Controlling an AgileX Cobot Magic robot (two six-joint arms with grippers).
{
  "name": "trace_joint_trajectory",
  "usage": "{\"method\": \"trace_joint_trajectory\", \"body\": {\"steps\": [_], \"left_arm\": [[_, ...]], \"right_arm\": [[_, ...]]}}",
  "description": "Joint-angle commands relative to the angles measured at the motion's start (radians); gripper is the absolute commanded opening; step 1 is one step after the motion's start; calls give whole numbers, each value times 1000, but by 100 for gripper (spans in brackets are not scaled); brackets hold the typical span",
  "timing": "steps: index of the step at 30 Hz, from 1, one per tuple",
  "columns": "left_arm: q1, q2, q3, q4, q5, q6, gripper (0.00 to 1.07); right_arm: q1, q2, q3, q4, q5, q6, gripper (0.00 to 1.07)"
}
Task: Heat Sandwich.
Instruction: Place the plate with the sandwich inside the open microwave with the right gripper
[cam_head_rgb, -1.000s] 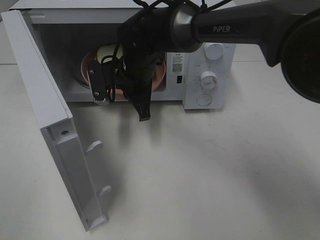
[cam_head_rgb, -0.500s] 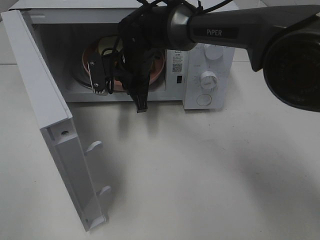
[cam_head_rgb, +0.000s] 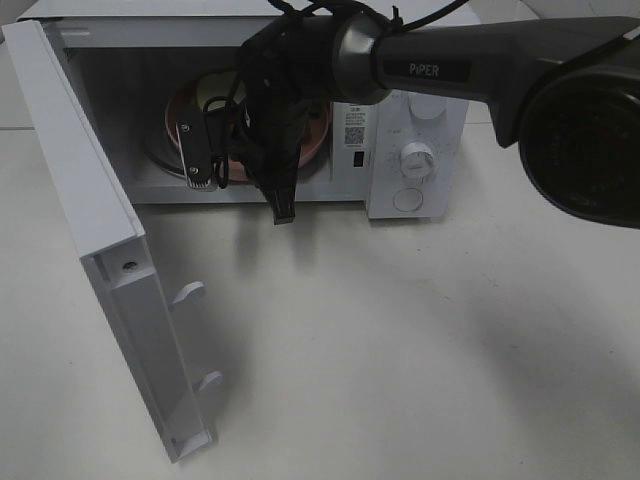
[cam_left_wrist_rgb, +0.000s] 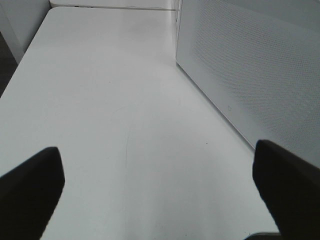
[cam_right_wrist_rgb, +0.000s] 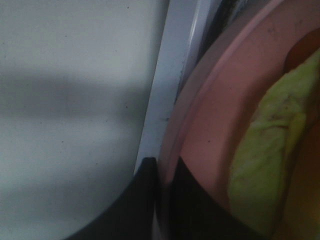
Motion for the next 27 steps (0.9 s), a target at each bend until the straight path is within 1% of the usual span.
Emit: {"method": "trace_joint_trajectory", "body": {"steps": [1, 2, 4, 5, 6, 9, 10, 11, 14, 17, 27], "left_arm": [[3, -20, 1, -3, -11, -6, 98], [3, -20, 1, -3, -11, -6, 98], [3, -20, 1, -3, -11, -6, 98], [3, -20, 1, -3, -11, -6, 98], [3, -20, 1, -3, -11, -6, 98], [3, -20, 1, -3, -11, -6, 98], [3, -20, 1, -3, -11, -6, 98], [3, -20, 1, -3, -11, -6, 98], [3, -20, 1, -3, -11, -6, 98], [3, -20, 1, -3, -11, -6, 98], [3, -20, 1, -3, -11, -6, 98]], "right_arm": [[-8, 4, -5, -11, 3, 62, 14], [-8, 4, -5, -11, 3, 62, 14], [-8, 4, -5, -11, 5, 82, 22], [-8, 4, -5, -11, 5, 107, 34], [-8, 4, -5, -11, 5, 107, 34], [-8, 4, -5, -12, 4, 138, 54], [-8, 3, -5, -12, 4, 145, 66], [-8, 3, -5, -12, 4, 145, 66], [-7, 3, -5, -12, 4, 147, 83], [-7, 3, -5, -10, 4, 147, 84], [-6, -9, -4, -9, 4, 184, 78]]}}
